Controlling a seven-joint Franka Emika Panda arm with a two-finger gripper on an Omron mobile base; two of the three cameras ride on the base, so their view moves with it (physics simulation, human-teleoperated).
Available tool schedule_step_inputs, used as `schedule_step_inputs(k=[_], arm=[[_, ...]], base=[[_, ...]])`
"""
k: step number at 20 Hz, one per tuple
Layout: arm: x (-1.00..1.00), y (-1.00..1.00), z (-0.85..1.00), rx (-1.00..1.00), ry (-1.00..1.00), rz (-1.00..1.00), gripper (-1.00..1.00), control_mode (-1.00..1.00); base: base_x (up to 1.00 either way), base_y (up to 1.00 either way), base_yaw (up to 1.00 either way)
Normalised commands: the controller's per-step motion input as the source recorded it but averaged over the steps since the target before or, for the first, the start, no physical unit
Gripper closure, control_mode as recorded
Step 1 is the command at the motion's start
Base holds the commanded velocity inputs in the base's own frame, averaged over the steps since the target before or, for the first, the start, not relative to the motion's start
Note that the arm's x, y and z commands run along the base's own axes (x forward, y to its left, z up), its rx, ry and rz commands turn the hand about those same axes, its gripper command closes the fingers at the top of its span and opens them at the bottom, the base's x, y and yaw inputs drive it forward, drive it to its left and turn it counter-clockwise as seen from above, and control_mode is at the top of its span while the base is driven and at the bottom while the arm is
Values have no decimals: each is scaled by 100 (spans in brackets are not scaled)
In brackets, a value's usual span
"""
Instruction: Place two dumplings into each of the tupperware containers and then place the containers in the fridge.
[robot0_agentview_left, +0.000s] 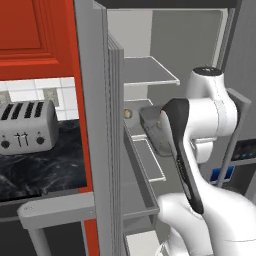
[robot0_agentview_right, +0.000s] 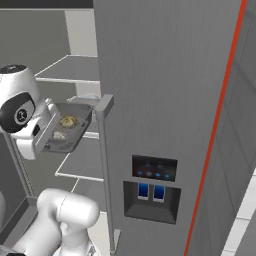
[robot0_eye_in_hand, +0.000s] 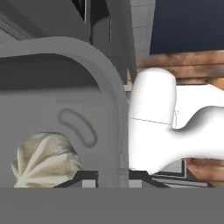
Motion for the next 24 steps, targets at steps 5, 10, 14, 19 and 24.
schedule_step_inputs(k=[5,10,14,19,24], arm=[[-6,0,51,6,-54,3,100,-100],[57,0,42,10,-23,0,100,-100],[92,0,45,4,13,0,100,-100],[93,0,53,0,10,0,100,-100],[92,0,27,0,0,1,100,-100]], base=[[0,0,0],[0,0,0],[0,0,0],[0,0,0],[0,0,0]])
